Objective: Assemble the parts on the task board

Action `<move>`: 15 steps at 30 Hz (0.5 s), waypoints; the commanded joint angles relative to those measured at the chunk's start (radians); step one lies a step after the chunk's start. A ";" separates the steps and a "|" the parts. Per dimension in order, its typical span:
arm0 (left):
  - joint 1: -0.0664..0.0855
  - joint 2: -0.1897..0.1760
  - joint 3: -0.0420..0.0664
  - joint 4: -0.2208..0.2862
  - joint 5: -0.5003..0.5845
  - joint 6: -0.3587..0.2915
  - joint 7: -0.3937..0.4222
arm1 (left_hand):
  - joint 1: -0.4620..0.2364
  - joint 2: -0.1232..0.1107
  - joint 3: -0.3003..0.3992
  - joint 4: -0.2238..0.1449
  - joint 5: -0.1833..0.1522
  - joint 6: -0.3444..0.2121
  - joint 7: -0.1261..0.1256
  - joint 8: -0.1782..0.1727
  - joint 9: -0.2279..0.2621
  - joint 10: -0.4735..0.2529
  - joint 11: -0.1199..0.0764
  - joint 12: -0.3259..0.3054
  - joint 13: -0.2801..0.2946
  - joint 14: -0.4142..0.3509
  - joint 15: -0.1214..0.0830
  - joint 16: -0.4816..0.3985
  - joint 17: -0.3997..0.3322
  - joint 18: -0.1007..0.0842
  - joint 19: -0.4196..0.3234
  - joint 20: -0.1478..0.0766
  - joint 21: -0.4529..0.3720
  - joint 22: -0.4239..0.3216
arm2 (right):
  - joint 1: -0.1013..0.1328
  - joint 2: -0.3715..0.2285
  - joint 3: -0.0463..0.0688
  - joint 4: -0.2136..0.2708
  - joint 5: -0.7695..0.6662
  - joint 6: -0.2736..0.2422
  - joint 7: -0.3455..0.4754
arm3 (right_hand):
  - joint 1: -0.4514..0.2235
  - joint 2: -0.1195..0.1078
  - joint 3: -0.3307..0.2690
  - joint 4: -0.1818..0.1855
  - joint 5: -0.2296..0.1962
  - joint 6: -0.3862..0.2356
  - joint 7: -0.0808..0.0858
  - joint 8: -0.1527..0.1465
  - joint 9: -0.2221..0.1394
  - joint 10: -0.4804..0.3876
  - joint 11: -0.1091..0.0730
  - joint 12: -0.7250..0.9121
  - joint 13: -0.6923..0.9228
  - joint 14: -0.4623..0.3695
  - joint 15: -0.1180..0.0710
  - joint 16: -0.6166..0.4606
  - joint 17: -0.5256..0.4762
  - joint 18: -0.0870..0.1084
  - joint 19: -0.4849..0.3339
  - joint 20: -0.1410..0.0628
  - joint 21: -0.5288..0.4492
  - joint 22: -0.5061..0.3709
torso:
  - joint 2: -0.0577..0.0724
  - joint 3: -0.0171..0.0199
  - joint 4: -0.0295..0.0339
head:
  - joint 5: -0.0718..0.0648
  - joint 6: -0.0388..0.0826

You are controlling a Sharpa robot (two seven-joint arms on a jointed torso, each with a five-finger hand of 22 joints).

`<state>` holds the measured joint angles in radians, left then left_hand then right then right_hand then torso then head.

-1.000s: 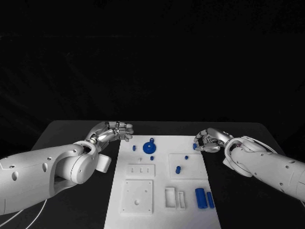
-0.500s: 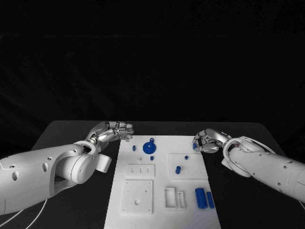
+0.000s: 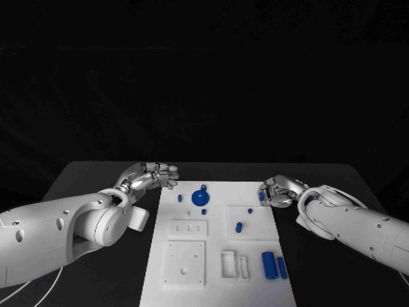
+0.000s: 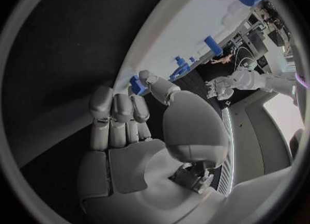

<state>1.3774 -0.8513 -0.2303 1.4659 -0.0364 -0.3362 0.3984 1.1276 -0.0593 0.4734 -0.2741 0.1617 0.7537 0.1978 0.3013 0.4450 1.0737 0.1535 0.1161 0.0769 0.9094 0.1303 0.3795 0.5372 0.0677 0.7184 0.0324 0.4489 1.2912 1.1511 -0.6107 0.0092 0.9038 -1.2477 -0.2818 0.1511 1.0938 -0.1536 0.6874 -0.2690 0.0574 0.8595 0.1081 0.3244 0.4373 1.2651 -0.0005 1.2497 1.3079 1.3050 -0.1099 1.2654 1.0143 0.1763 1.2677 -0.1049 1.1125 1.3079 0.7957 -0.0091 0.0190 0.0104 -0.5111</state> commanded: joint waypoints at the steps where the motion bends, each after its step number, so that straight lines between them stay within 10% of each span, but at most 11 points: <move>1: 0.001 0.000 0.001 0.004 -0.001 0.013 0.010 | -0.010 -0.002 0.001 -0.004 -0.002 -0.003 0.006 -0.001 0.001 0.003 0.007 -0.004 0.000 0.004 0.005 -0.006 0.002 0.009 -0.006 0.003 0.005 0.001 | -0.003 0.003 0.000 -0.003 -0.004 0.013 0.001 | 0.001 0.012 0.008 0.001 -0.006 0.011 0.003 0.005 0.000 0.004 0.000 0.002 0.069 -0.003 0.000 -0.004 0.002 0.085 -0.005 0.000 0.002 0.017 | 0.002 0.0006 0.0013 | 0.002 -0.002; 15: 0.001 0.002 0.001 0.002 -0.003 0.014 0.010 | -0.010 -0.002 0.001 -0.004 -0.002 -0.003 0.006 -0.001 0.001 0.003 0.007 -0.004 0.000 0.004 0.005 -0.007 0.002 0.009 -0.006 0.003 0.005 0.001 | -0.005 0.004 0.000 -0.007 -0.004 0.005 0.002 | -0.005 0.026 0.028 0.008 -0.007 0.037 0.008 0.015 0.002 0.004 0.005 0.003 0.070 -0.003 0.005 -0.005 0.005 0.085 -0.006 0.001 0.004 0.017 | -0.001 0.0000 -0.0014 | 0.003 -0.009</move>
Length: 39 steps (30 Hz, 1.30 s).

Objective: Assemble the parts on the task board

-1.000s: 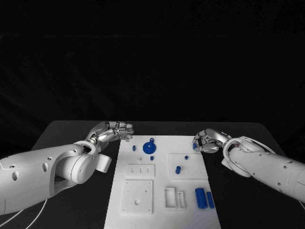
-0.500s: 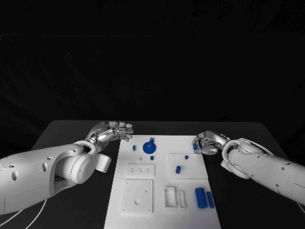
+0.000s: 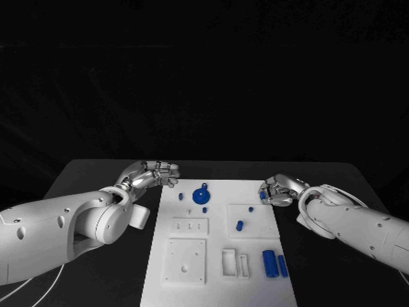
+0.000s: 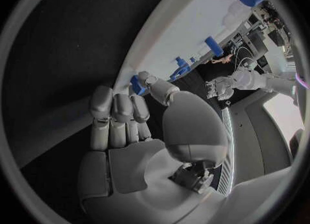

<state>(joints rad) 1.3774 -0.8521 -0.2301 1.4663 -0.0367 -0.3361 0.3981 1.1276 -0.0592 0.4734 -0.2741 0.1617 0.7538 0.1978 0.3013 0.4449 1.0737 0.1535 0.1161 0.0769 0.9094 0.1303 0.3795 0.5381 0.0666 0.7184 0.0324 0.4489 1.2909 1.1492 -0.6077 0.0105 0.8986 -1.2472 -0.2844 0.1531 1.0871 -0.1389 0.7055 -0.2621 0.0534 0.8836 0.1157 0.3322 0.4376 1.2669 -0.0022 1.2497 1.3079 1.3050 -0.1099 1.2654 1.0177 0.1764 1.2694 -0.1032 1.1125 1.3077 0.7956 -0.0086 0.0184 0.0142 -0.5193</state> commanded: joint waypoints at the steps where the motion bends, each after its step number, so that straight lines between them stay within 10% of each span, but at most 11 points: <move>1: 0.001 0.003 0.001 0.001 -0.003 0.014 0.010 | -0.010 -0.002 0.001 -0.004 -0.002 -0.003 0.006 -0.001 0.001 0.003 0.007 -0.004 0.000 0.004 0.005 -0.007 0.002 0.010 -0.006 0.003 0.005 0.001 | -0.004 0.000 -0.002 -0.002 -0.004 0.006 0.001 | 0.001 0.012 0.012 0.002 -0.004 0.017 0.002 0.009 0.003 0.003 0.007 0.004 0.070 -0.003 0.005 -0.005 0.002 0.085 -0.008 -0.001 0.004 0.017 | -0.001 -0.0003 -0.0006 | -0.001 -0.001; 24: 0.001 0.000 0.002 0.003 -0.042 0.024 -0.028 | -0.021 0.008 0.001 0.002 -0.005 0.017 -0.002 0.012 0.007 0.030 -0.003 0.009 0.006 0.024 -0.001 0.001 0.013 0.011 -0.001 -0.001 0.009 0.005 | -0.002 -0.015 -0.001 0.050 0.004 -0.093 -0.052 | -0.016 0.045 0.045 0.001 -0.004 0.119 -0.019 0.052 0.026 0.002 -0.012 0.008 0.071 -0.004 -0.013 -0.010 0.009 0.085 -0.012 -0.004 0.010 0.017 | -0.001 -0.0006 -0.0023 | -0.001 -0.001; 33: 0.007 0.009 0.007 -0.007 -0.135 0.077 -0.192 | -0.090 -0.002 -0.031 0.027 -0.030 0.082 -0.033 0.039 0.015 0.118 -0.044 0.050 0.028 0.104 -0.043 0.056 0.053 0.015 0.063 -0.037 0.049 0.021 | 0.054 -0.031 0.000 0.174 -0.172 -0.080 -0.229 | -0.015 0.047 0.046 -0.009 -0.004 0.124 -0.022 0.053 0.028 0.004 -0.015 0.009 0.072 -0.004 -0.015 -0.010 0.010 0.085 -0.011 -0.006 0.011 0.016 | -0.008 0.0002 -0.0051 | -0.001 0.007; 39: 0.027 0.033 0.007 -0.023 -0.187 0.080 -0.321 | -0.138 -0.024 -0.053 0.061 -0.087 0.155 -0.061 0.059 0.019 0.242 -0.104 0.114 0.075 0.226 -0.119 0.185 0.135 0.031 0.173 -0.092 0.142 0.042 | 0.087 -0.029 0.000 0.278 -0.271 -0.027 -0.346 | -0.014 0.045 0.050 -0.015 -0.004 0.128 -0.023 0.054 0.029 0.003 -0.016 0.008 0.071 -0.003 -0.016 -0.011 0.010 0.085 -0.010 -0.007 0.010 0.015 | -0.024 0.0013 -0.0097 | 0.003 0.010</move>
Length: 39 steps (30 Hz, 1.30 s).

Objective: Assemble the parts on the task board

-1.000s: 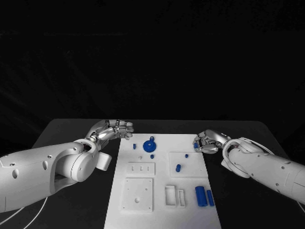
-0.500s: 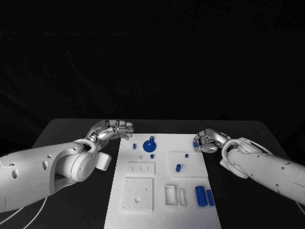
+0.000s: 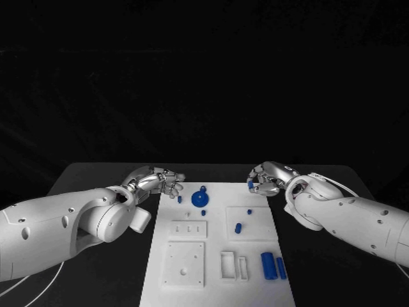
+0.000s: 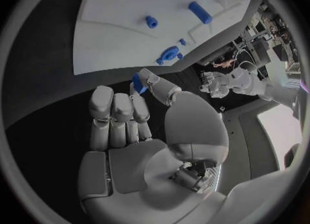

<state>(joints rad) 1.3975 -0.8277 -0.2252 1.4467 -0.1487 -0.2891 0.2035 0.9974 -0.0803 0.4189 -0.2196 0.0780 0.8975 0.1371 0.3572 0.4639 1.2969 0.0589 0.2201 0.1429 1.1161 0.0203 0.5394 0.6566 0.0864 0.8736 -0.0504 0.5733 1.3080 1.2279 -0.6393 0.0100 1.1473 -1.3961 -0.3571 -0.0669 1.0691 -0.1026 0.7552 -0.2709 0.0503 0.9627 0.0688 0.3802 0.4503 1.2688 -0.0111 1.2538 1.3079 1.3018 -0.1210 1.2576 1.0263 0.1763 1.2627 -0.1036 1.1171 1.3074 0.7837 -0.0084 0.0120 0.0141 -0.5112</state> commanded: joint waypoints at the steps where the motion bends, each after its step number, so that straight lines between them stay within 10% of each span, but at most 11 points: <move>1: 0.009 0.012 0.002 -0.004 -0.082 0.031 -0.139 | -0.012 -0.004 0.000 0.010 -0.004 0.016 -0.003 0.001 -0.001 0.027 -0.014 0.015 0.017 0.022 -0.018 0.047 0.031 0.011 0.028 -0.017 0.034 0.024 | 0.010 0.005 0.000 0.041 -0.131 0.049 -0.139 | 0.004 0.008 0.000 -0.006 -0.001 0.049 0.024 0.006 0.017 0.001 -0.008 0.003 0.071 0.000 -0.005 -0.004 0.001 0.086 -0.003 -0.007 0.006 0.015 | -0.015 0.0009 -0.0037 | 0.004 0.003; 12: 0.026 0.090 0.002 -0.037 -0.143 -0.007 -0.278 | -0.070 -0.053 -0.023 0.074 -0.028 0.020 -0.018 -0.032 -0.013 0.081 -0.050 0.139 0.132 0.048 -0.084 0.252 0.135 0.006 0.072 -0.089 0.184 0.023 | 0.016 0.058 0.000 0.165 -0.230 0.070 -0.261 | 0.005 0.000 0.014 -0.008 -0.001 0.054 0.022 0.006 0.018 0.001 -0.009 0.001 0.068 0.002 -0.007 -0.006 0.000 0.086 0.000 -0.006 0.005 0.013 | -0.060 0.0038 -0.0039 | 0.022 -0.005; 27: 0.026 0.164 -0.006 -0.068 -0.207 -0.052 -0.342 | -0.108 -0.111 0.007 0.179 -0.029 0.011 -0.008 -0.049 -0.018 0.000 -0.038 0.172 0.182 -0.005 -0.072 0.264 0.114 -0.011 0.022 -0.099 0.200 0.008 | 0.014 0.137 -0.005 0.197 -0.245 0.070 -0.314 | 0.005 -0.004 0.027 -0.007 -0.001 0.056 0.021 0.004 0.018 0.003 -0.010 0.000 0.068 0.004 -0.007 -0.009 -0.002 0.086 0.002 -0.003 0.003 0.011 | -0.087 0.0039 -0.0042 | 0.029 -0.021; 39: 0.024 0.175 -0.007 -0.073 -0.247 -0.042 -0.375 | -0.099 -0.111 0.016 0.201 -0.029 0.019 -0.009 -0.045 -0.018 -0.007 -0.038 0.172 0.188 -0.006 -0.069 0.262 0.103 -0.012 0.017 -0.096 0.200 0.004 | 0.009 0.144 -0.007 0.224 -0.257 0.060 -0.323 | 0.005 -0.006 0.033 -0.007 0.000 0.058 0.021 0.003 0.018 0.003 -0.010 0.000 0.067 0.005 -0.007 -0.010 -0.003 0.086 0.003 -0.002 0.002 0.010 | -0.085 0.0039 -0.0043 | 0.031 -0.023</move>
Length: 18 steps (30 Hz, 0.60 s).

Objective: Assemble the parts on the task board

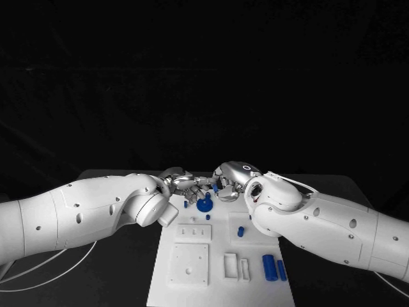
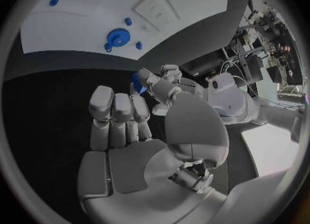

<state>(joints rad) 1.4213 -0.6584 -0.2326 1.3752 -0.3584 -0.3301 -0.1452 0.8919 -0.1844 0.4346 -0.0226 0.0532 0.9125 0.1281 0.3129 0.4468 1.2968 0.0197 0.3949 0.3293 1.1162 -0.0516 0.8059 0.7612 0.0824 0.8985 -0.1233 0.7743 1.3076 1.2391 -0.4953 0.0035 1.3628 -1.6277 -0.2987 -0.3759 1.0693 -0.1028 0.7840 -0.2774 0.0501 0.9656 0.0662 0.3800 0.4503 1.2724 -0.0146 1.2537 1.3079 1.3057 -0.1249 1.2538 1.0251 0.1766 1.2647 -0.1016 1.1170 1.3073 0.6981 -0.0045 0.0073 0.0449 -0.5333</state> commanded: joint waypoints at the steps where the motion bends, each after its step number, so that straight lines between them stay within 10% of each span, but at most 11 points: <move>1: 0.000 0.007 0.000 -0.002 -0.042 0.002 -0.030 | 0.007 -0.006 0.000 0.005 -0.004 0.005 0.000 0.000 0.000 -0.007 0.001 -0.002 0.002 -0.006 0.003 -0.004 -0.002 -0.008 -0.008 -0.023 0.000 0.005 | -0.004 0.001 0.000 0.011 -0.026 0.001 -0.016 | 0.004 -0.006 0.005 0.000 0.000 0.055 0.024 0.003 0.018 0.000 -0.007 0.001 0.068 0.001 -0.004 -0.007 -0.001 0.085 0.001 -0.004 0.002 0.010 | 0.001 0.0001 0.0006 | 0.000 -0.001; 18: -0.001 0.018 0.000 -0.004 -0.072 0.038 -0.068 | 0.021 0.011 -0.020 0.024 -0.004 0.053 -0.015 0.024 0.010 -0.002 -0.010 0.006 0.014 0.001 0.000 0.008 -0.011 -0.005 -0.008 -0.024 0.009 0.003 | -0.005 0.013 0.000 0.019 -0.047 0.005 -0.025 | 0.003 -0.009 0.013 0.000 0.002 0.058 0.023 0.002 0.018 0.000 -0.007 -0.001 0.067 0.002 -0.004 -0.008 -0.002 0.085 0.003 -0.002 0.001 0.009 | 0.002 -0.0005 0.0000 | 0.000 -0.004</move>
<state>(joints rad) 1.4195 -0.6438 -0.2336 1.3678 -0.4114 -0.3178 -0.1984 0.9056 -0.1707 0.4165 -0.0047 0.0532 0.9596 0.1104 0.3342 0.4562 1.2941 0.0169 0.3949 0.3431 1.1163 -0.0516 0.8094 0.7509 0.0774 0.8951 -0.1198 0.7813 1.3074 1.2345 -0.4837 0.0032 1.3811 -1.6516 -0.2992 -0.3941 1.0693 -0.1031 0.7896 -0.2774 0.0501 0.9657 0.0661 0.3767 0.4503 1.2724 -0.0146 1.2536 1.3079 1.3056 -0.1248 1.2497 1.0241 0.1766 1.2664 -0.0999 1.1168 1.3081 0.6999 -0.0048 0.0064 0.0457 -0.5377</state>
